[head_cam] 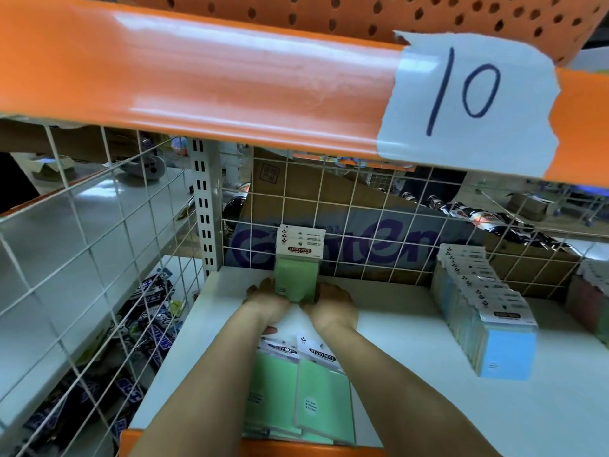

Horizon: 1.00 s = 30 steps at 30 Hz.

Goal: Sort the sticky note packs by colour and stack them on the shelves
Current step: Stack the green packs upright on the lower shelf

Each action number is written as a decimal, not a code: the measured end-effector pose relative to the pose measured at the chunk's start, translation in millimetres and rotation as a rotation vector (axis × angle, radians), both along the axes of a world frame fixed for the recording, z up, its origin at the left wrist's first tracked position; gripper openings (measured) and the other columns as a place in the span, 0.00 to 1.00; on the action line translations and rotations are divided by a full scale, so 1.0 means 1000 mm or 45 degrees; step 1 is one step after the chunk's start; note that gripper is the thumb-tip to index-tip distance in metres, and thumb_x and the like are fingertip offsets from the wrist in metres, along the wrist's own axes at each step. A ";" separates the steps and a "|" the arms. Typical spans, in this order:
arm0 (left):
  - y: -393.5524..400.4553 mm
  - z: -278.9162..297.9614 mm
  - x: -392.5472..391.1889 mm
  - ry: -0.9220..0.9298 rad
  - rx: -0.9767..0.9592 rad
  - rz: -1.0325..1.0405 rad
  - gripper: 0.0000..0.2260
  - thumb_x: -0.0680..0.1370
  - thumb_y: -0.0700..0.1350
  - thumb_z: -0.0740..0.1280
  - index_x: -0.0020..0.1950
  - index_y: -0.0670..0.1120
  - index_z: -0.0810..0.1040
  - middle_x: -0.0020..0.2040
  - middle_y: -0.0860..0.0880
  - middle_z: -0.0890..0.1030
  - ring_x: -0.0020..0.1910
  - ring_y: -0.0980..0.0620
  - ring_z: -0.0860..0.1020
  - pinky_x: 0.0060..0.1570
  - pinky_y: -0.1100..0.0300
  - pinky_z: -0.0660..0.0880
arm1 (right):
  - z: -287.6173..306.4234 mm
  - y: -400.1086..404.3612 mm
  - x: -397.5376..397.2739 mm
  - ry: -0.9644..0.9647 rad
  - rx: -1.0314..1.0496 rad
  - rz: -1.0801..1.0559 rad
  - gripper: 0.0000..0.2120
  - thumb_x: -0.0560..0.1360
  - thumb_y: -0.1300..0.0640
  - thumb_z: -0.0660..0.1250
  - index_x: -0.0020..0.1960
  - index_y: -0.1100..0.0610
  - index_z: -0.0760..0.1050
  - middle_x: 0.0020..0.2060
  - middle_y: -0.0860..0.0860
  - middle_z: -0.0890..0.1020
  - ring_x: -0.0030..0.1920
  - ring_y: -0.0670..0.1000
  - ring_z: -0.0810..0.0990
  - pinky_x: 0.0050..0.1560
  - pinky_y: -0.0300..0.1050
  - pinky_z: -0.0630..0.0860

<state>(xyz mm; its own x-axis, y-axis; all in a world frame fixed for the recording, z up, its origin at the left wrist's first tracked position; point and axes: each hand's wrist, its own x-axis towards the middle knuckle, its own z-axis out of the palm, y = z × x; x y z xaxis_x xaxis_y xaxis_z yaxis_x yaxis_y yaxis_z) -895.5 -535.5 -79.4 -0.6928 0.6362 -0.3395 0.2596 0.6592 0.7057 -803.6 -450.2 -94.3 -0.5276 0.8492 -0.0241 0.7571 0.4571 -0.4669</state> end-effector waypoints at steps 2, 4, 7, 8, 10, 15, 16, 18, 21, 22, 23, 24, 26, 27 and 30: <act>0.001 -0.004 -0.002 -0.025 0.006 0.036 0.18 0.77 0.42 0.59 0.66 0.48 0.65 0.62 0.47 0.68 0.62 0.44 0.69 0.42 0.52 0.82 | 0.001 0.000 0.003 0.025 -0.019 -0.004 0.16 0.73 0.46 0.67 0.59 0.50 0.77 0.57 0.51 0.81 0.58 0.55 0.78 0.48 0.41 0.74; 0.001 -0.005 -0.004 -0.088 0.021 0.095 0.18 0.75 0.44 0.62 0.65 0.45 0.66 0.62 0.46 0.68 0.59 0.45 0.71 0.40 0.52 0.82 | 0.002 -0.001 0.005 0.031 -0.039 -0.003 0.18 0.73 0.47 0.69 0.60 0.50 0.76 0.57 0.52 0.81 0.58 0.55 0.79 0.49 0.41 0.75; -0.001 -0.005 -0.002 -0.133 0.033 0.161 0.24 0.74 0.45 0.66 0.67 0.42 0.63 0.65 0.45 0.66 0.58 0.45 0.72 0.33 0.57 0.81 | 0.007 0.000 0.009 0.045 -0.117 0.033 0.20 0.71 0.49 0.70 0.61 0.51 0.74 0.58 0.51 0.81 0.57 0.55 0.79 0.51 0.42 0.76; -0.002 -0.005 0.000 -0.131 0.042 0.177 0.26 0.74 0.44 0.66 0.69 0.41 0.60 0.67 0.44 0.64 0.60 0.44 0.71 0.30 0.58 0.80 | 0.009 0.001 0.010 0.057 -0.153 0.048 0.21 0.71 0.50 0.71 0.62 0.51 0.73 0.58 0.51 0.81 0.57 0.55 0.79 0.52 0.42 0.76; -0.002 -0.005 0.002 -0.097 0.048 0.185 0.35 0.75 0.43 0.65 0.75 0.39 0.50 0.73 0.43 0.58 0.64 0.43 0.69 0.30 0.59 0.79 | 0.013 0.002 0.015 0.074 -0.204 0.076 0.24 0.71 0.52 0.72 0.64 0.53 0.70 0.59 0.52 0.80 0.58 0.55 0.79 0.52 0.42 0.75; -0.006 0.003 0.013 -0.008 0.010 0.083 0.39 0.77 0.44 0.63 0.76 0.37 0.39 0.75 0.38 0.55 0.71 0.40 0.65 0.64 0.49 0.71 | 0.020 -0.003 0.024 0.028 -0.243 0.119 0.25 0.73 0.55 0.70 0.66 0.58 0.64 0.59 0.55 0.78 0.56 0.57 0.79 0.46 0.42 0.74; -0.006 0.004 0.018 -0.006 0.029 0.071 0.38 0.77 0.43 0.63 0.77 0.38 0.40 0.75 0.37 0.57 0.70 0.40 0.65 0.66 0.49 0.69 | 0.021 -0.004 0.025 0.020 -0.247 0.123 0.25 0.74 0.55 0.68 0.67 0.58 0.63 0.59 0.56 0.78 0.56 0.58 0.79 0.47 0.43 0.75; -0.011 0.006 0.027 0.050 0.044 0.022 0.37 0.76 0.41 0.63 0.77 0.38 0.42 0.72 0.37 0.63 0.68 0.40 0.69 0.63 0.54 0.71 | 0.021 -0.007 0.028 0.003 -0.247 0.160 0.25 0.75 0.57 0.66 0.68 0.60 0.61 0.61 0.57 0.77 0.58 0.59 0.78 0.52 0.47 0.77; -0.027 0.017 0.031 0.191 0.116 0.079 0.28 0.77 0.40 0.61 0.75 0.40 0.55 0.67 0.39 0.69 0.61 0.40 0.73 0.49 0.57 0.72 | 0.022 -0.011 0.035 -0.019 -0.277 0.228 0.27 0.76 0.58 0.63 0.73 0.58 0.58 0.64 0.59 0.75 0.56 0.60 0.78 0.51 0.48 0.78; -0.034 0.021 0.030 0.232 0.145 0.111 0.26 0.77 0.41 0.61 0.74 0.41 0.57 0.66 0.39 0.70 0.60 0.39 0.74 0.50 0.56 0.73 | 0.023 -0.013 0.038 0.002 -0.290 0.233 0.28 0.77 0.59 0.62 0.74 0.57 0.56 0.63 0.59 0.75 0.52 0.59 0.79 0.47 0.47 0.77; -0.040 0.026 0.029 0.276 0.167 0.129 0.25 0.77 0.41 0.61 0.73 0.42 0.59 0.66 0.39 0.70 0.58 0.39 0.75 0.51 0.55 0.74 | 0.024 -0.014 0.042 0.023 -0.294 0.228 0.28 0.77 0.59 0.61 0.75 0.56 0.56 0.63 0.59 0.75 0.49 0.58 0.79 0.43 0.45 0.76; -0.046 0.029 0.026 0.314 0.183 0.133 0.25 0.77 0.41 0.61 0.73 0.43 0.60 0.65 0.40 0.70 0.56 0.39 0.75 0.50 0.53 0.75 | 0.025 -0.015 0.047 0.040 -0.280 0.221 0.28 0.78 0.60 0.61 0.75 0.56 0.56 0.63 0.60 0.75 0.48 0.58 0.79 0.42 0.45 0.76; -0.057 0.038 0.025 0.379 0.183 0.115 0.22 0.77 0.41 0.61 0.71 0.44 0.64 0.64 0.41 0.71 0.55 0.40 0.76 0.51 0.55 0.74 | 0.028 -0.015 0.056 0.042 -0.233 0.213 0.26 0.78 0.61 0.60 0.74 0.58 0.59 0.63 0.59 0.75 0.56 0.59 0.79 0.50 0.45 0.78; -0.061 0.042 0.025 0.401 0.163 0.105 0.20 0.76 0.41 0.61 0.68 0.44 0.67 0.63 0.42 0.72 0.55 0.40 0.76 0.52 0.55 0.74 | 0.029 -0.015 0.062 0.032 -0.218 0.209 0.25 0.78 0.60 0.61 0.73 0.58 0.61 0.64 0.59 0.76 0.60 0.58 0.77 0.55 0.45 0.77; -0.072 0.053 0.033 0.488 0.055 0.077 0.12 0.75 0.41 0.60 0.57 0.42 0.74 0.57 0.42 0.77 0.53 0.41 0.76 0.53 0.52 0.76 | 0.038 -0.013 0.078 -0.025 -0.204 0.202 0.17 0.77 0.58 0.61 0.64 0.58 0.73 0.62 0.55 0.78 0.60 0.56 0.76 0.58 0.41 0.73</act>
<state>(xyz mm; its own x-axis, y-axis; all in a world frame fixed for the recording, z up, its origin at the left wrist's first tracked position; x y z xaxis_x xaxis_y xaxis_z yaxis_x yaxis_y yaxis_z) -862.4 -607.4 -25.9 -0.8008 0.5985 -0.0226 0.4716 0.6532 0.5924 -725.8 -462.8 -56.8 -0.6524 0.7400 -0.1636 0.6911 0.4922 -0.5293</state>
